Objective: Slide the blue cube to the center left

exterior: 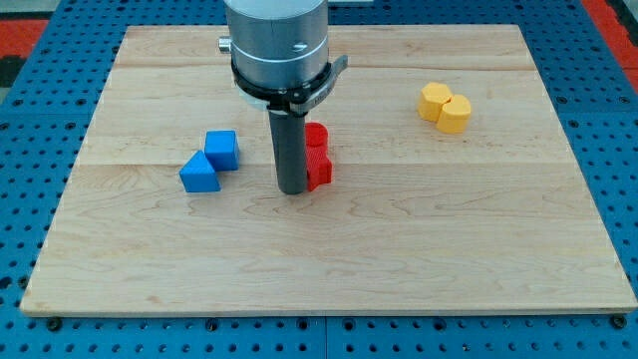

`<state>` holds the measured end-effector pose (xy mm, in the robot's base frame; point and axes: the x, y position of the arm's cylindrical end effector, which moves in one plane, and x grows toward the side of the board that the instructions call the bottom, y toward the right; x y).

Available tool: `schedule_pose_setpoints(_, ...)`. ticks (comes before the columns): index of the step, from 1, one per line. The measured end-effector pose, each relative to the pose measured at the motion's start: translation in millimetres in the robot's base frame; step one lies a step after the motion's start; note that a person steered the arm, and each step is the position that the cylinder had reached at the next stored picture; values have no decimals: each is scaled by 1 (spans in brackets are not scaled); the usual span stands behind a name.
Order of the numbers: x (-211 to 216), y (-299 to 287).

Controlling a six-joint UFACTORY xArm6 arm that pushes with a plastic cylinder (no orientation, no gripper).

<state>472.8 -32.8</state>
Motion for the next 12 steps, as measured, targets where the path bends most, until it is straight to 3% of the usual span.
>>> schedule_pose_setpoints(1,-6,2)
schedule_pose_setpoints(2,-13,-56)
schedule_pose_setpoints(5,-15,-125)
schedule_pose_setpoints(6,-15,-42)
schedule_pose_setpoints(7,-30,-35)
schedule_pose_setpoints(9,-62,-132)
schedule_pose_setpoints(11,-117,-164)
schedule_pose_setpoints(12,-88,-188)
